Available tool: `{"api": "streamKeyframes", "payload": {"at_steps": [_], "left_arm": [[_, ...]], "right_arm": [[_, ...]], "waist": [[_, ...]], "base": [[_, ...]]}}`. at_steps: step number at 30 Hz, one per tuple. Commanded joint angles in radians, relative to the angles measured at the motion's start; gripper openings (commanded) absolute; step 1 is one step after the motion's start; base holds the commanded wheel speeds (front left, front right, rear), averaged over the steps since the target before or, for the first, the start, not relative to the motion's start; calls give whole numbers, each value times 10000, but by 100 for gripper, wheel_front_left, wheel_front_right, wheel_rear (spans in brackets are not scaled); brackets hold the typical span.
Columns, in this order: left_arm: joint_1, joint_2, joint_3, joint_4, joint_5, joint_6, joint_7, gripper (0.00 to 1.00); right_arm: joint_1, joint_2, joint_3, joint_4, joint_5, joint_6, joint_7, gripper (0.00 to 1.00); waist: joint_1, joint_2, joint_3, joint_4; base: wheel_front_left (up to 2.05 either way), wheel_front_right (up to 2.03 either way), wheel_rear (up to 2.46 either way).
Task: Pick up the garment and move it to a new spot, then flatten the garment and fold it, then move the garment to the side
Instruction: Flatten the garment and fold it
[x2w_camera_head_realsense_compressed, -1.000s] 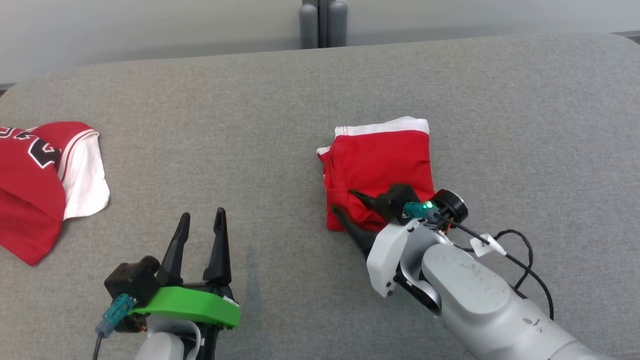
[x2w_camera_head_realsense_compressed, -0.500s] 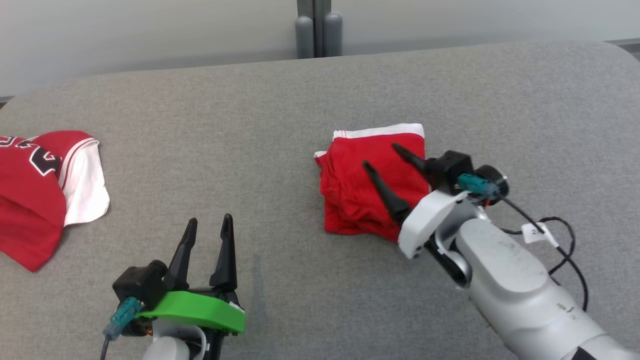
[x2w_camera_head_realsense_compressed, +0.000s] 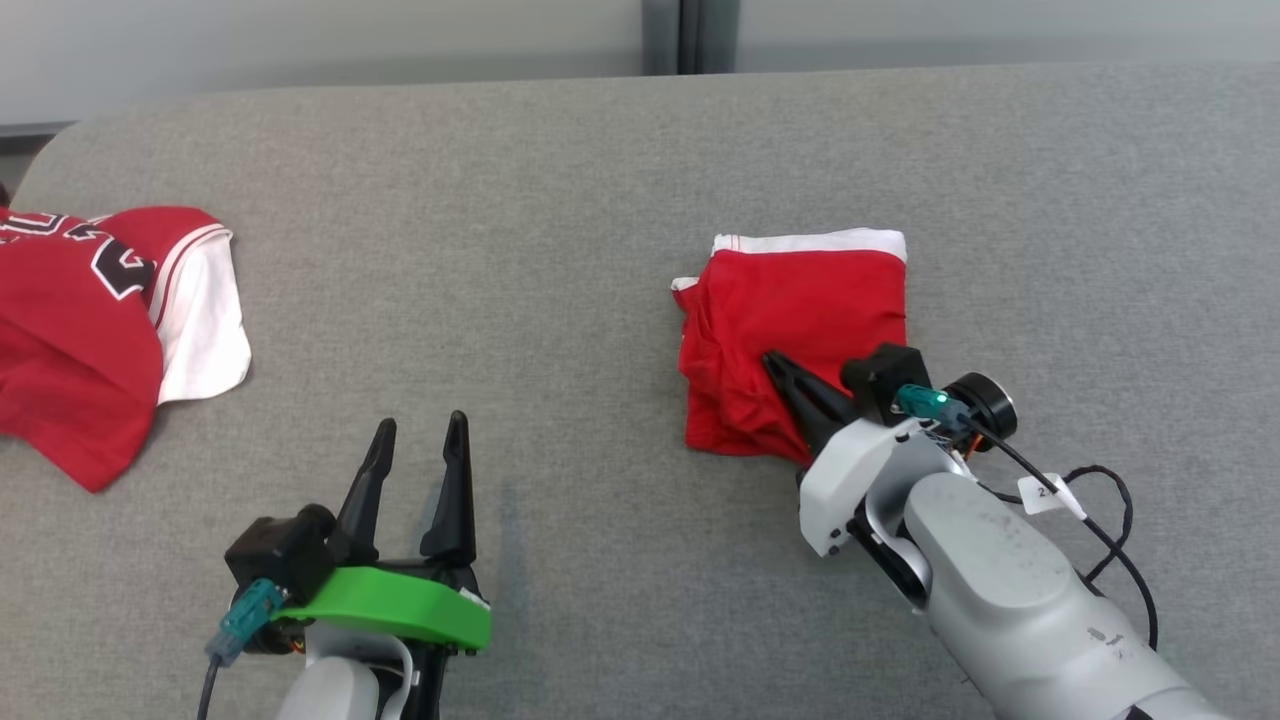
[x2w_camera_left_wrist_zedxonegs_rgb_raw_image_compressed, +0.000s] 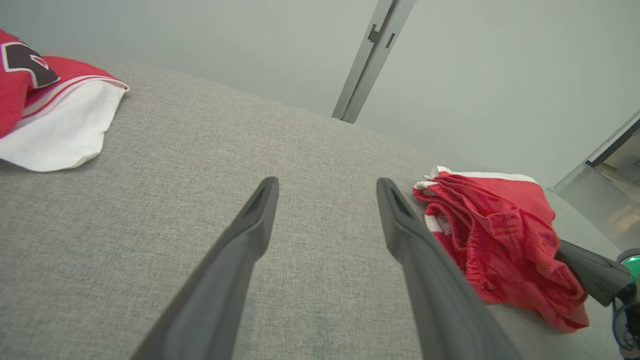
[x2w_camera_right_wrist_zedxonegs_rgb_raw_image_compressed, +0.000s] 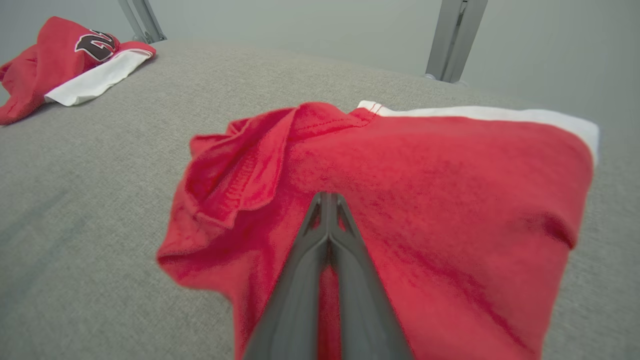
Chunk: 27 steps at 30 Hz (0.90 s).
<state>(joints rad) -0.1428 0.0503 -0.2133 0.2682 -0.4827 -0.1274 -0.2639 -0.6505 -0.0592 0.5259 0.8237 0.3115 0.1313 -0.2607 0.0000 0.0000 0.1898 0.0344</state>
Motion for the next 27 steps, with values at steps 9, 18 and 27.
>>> {"api": "streamKeyframes", "payload": {"at_steps": [9, 18, 27], "left_arm": [[-377, 14, 45, -1, 84, -53, -7, 100], [-393, 10, 138, 4, 91, -56, -7, 100], [-351, 11, 220, 131, 190, -57, -7, 100]], "right_arm": [[-605, 65, 1454, -21, 482, -11, -52, 0], [-456, 65, 3096, 317, 1067, -11, -54, 0], [-462, 67, 2704, -285, 1000, -11, -55, 5]], "waist": [[0, 0, 339, 344], [0, 0, 410, 274], [0, 0, 63, -185]], "base": [[0, 0, 0], [0, 0, 0], [0, 0, 0]]}}
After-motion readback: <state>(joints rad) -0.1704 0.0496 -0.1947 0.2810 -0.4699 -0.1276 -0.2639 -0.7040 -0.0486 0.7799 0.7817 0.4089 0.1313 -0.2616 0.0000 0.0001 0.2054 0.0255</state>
